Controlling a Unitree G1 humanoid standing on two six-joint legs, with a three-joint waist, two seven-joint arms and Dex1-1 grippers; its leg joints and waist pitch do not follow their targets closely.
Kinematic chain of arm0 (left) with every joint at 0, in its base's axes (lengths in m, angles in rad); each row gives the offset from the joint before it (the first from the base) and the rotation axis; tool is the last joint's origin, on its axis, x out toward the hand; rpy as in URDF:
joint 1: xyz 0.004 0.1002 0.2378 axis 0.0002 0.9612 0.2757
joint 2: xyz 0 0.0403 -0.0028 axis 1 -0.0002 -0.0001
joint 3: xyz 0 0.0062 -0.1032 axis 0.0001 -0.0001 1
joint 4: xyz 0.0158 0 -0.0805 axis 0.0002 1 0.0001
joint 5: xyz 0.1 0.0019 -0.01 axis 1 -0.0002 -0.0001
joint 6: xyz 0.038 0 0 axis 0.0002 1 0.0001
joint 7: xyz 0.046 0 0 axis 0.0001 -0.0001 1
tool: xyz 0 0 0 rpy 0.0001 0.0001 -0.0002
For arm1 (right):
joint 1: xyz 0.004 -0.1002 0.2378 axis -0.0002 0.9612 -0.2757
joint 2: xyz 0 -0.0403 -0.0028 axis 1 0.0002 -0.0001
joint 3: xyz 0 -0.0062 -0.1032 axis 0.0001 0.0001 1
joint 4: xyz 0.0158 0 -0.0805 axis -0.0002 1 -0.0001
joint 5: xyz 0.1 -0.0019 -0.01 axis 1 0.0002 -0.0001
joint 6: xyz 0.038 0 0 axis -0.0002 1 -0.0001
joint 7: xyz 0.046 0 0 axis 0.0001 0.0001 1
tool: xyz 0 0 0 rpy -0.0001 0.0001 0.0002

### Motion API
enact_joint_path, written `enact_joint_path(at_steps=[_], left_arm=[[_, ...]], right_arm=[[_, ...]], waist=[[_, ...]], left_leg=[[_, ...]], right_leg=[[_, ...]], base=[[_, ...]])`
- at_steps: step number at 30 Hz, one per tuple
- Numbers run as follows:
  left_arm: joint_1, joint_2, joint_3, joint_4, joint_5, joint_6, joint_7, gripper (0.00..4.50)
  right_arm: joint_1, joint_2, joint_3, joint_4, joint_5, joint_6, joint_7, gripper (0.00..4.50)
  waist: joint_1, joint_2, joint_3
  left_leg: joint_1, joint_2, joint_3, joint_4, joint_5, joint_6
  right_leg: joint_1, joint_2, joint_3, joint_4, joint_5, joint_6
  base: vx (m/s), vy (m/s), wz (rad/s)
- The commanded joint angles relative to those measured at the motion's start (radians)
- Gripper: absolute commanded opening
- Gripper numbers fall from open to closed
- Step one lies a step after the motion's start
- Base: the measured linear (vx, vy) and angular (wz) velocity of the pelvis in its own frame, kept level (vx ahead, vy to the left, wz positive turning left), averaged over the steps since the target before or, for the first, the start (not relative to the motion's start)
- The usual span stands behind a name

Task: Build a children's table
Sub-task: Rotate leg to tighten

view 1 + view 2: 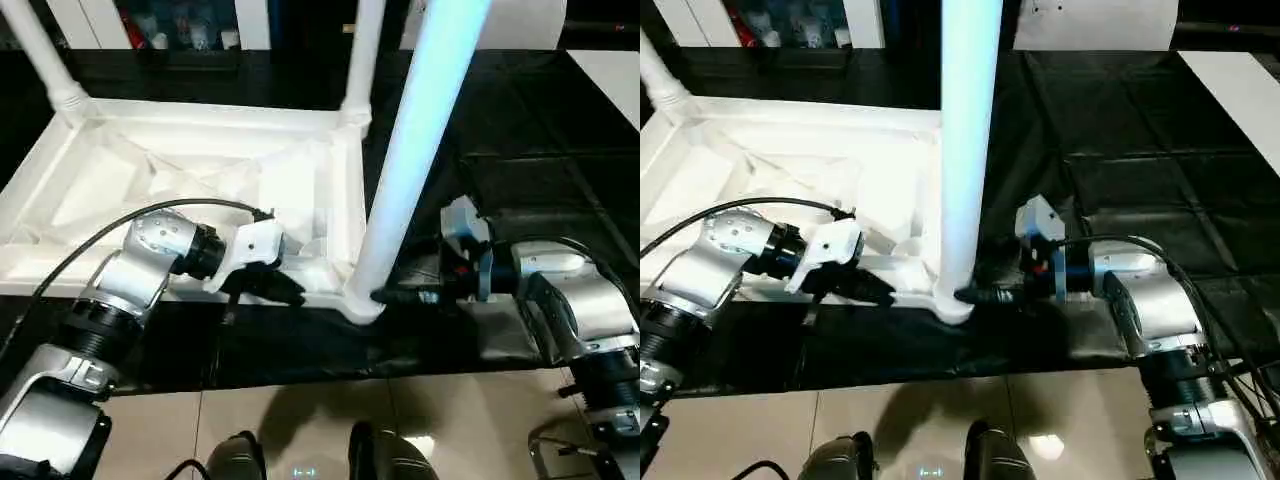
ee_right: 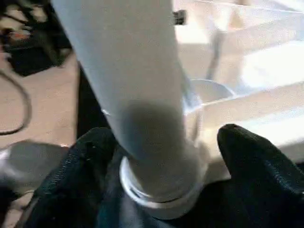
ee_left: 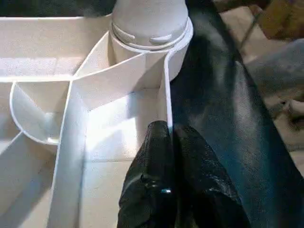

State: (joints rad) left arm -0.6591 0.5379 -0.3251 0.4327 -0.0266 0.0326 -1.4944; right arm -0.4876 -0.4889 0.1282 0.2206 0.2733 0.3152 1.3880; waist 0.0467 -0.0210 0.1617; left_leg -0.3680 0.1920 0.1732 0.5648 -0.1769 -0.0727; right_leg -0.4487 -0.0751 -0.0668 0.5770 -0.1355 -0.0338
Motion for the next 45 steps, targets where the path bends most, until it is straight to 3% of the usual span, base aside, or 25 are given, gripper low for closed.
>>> enact_joint_path(at_steps=[1,14,22,27,30,32,33,34,37,38,39,40,43,45], left_arm=[[0.011,0.002,-0.055,0.002,0.013,-0.021,-0.062,0.0],[0.009,-0.027,-0.076,-0.011,0.002,-0.04,-0.084,0.0],[0.006,-0.025,-0.072,0.005,0.006,-0.049,-0.081,0.0],[0.015,-0.046,-0.045,-0.004,0.006,0.022,-0.007,0.0],[0.01,-0.112,-0.008,-0.021,0.002,0.152,0.129,0.0],[0.006,-0.154,0.005,-0.03,-0.006,0.209,0.189,0.0],[0.004,-0.167,0.006,-0.031,-0.003,0.221,0.209,0.0],[0.002,-0.191,0.009,-0.037,-0.002,0.254,0.241,0.0],[-0.007,-0.24,0.017,-0.042,0.002,0.315,0.309,0.0],[-0.016,-0.282,0.027,-0.041,0.012,0.361,0.374,0.0],[-0.019,-0.297,0.031,-0.039,0.017,0.375,0.399,0.0],[-0.023,-0.315,0.036,-0.036,0.021,0.394,0.427,0.0],[-0.039,-0.368,0.066,-0.027,0.032,0.452,0.531,0.0],[-0.048,-0.398,0.084,-0.023,0.043,0.478,0.598,0.0]], right_arm=[[-0.017,-0.015,0.01,0.014,0.017,-0.007,0.04,3.4],[-0.06,0.026,0.061,0.09,0.007,-0.054,0.09,2.31],[-0.062,0.02,0.075,0.093,0.019,-0.032,0.118,2.05],[-0.019,0.026,0.054,0.025,0.068,0.042,0.094,2.04],[0.031,0.066,0.015,-0.068,0.11,0.142,-0.025,2.03],[0.053,0.099,0.01,-0.104,0.087,0.166,-0.119,2.03],[0.059,0.112,0.01,-0.112,0.074,0.168,-0.153,2.03],[0.067,0.138,0.01,-0.131,0.054,0.187,-0.217,2.03],[0.072,0.204,-0.003,-0.16,0.03,0.243,-0.346,2.03],[0.07,0.27,-0.02,-0.179,0.011,0.286,-0.466,2.03],[0.068,0.293,-0.026,-0.183,0.002,0.299,-0.512,2.03],[0.066,0.318,-0.029,-0.184,-0.01,0.307,-0.555,2.03],[0.058,0.393,-0.041,-0.18,-0.05,0.33,-0.697,2.02],[0.05,0.434,-0.052,-0.173,-0.07,0.338,-0.781,1.99]], waist=[[-0.002,-0.007,-0.08],[0.003,-0.009,-0.077],[0.004,-0.007,-0.077],[0.009,-0.005,-0.076],[0.014,-0.006,-0.073],[0.014,-0.005,-0.068],[0.011,-0.008,-0.065],[0.005,-0.003,-0.062],[-0.008,-0.011,-0.059],[-0.018,-0.004,-0.052],[-0.018,-0.004,-0.052],[-0.024,-0.007,-0.054],[-0.033,-0.006,-0.056],[-0.04,-0.002,-0.058]], left_leg=[[0.005,0.033,0.005,-0.052,-0.104,0.125],[0.005,0.032,0.005,-0.052,-0.094,0.124],[0.005,0.032,0.005,-0.052,-0.099,0.12],[0.007,0.033,0.005,-0.052,-0.095,0.121],[0.008,0.034,0.006,-0.053,-0.101,0.115],[0.005,0.03,0.003,-0.057,-0.141,0.093],[0.005,0.027,0.001,-0.059,-0.168,0.074],[0.004,0.024,-0.003,-0.062,-0.18,0.061],[-0.001,0.019,-0.006,-0.066,-0.199,0.052],[0.003,0.015,-0.008,-0.068,-0.225,0.039],[0.003,0.015,-0.008,-0.068,-0.225,0.039],[0.008,0.01,-0.012,-0.067,-0.241,0.026],[0.005,0.01,-0.013,-0.07,-0.231,0.034],[0.005,0.014,-0.014,-0.072,-0.227,0.044]], right_leg=[[0.077,-0.059,0.05,-0.046,-0.21,-0.256],[0.075,-0.058,0.049,-0.045,-0.216,-0.253],[0.075,-0.057,0.049,-0.046,-0.226,-0.249],[0.074,-0.057,0.05,-0.046,-0.219,-0.251],[0.071,-0.057,0.051,-0.049,-0.234,-0.253],[0.072,-0.06,0.049,-0.06,-0.324,-0.227],[0.07,-0.061,0.049,-0.071,-0.393,-0.195],[0.071,-0.061,0.047,-0.076,-0.443,-0.17],[0.071,-0.059,0.045,-0.086,-0.516,-0.126],[0.064,-0.058,0.041,-0.1,-0.597,-0.099],[0.064,-0.058,0.041,-0.1,-0.597,-0.099],[0.061,-0.062,0.036,-0.11,-0.682,-0.061],[0.061,-0.059,0.036,-0.113,-0.655,-0.05],[0.061,-0.057,0.035,-0.108,-0.595,-0.072]], base=[[0.0,0.0,0.0],[0.0,0.0,0.0],[0.0,0.0,0.0],[0.0,0.0,0.0],[0.0,0.0,0.0],[0.0,0.0,0.0],[0.0,0.0,0.0],[0.0,0.0,0.0],[0.0,0.0,0.0],[0.0,0.0,0.0],[0.0,0.0,0.0],[0.0,0.0,0.0],[0.0,0.0,0.0],[0.0,0.0,0.0]])
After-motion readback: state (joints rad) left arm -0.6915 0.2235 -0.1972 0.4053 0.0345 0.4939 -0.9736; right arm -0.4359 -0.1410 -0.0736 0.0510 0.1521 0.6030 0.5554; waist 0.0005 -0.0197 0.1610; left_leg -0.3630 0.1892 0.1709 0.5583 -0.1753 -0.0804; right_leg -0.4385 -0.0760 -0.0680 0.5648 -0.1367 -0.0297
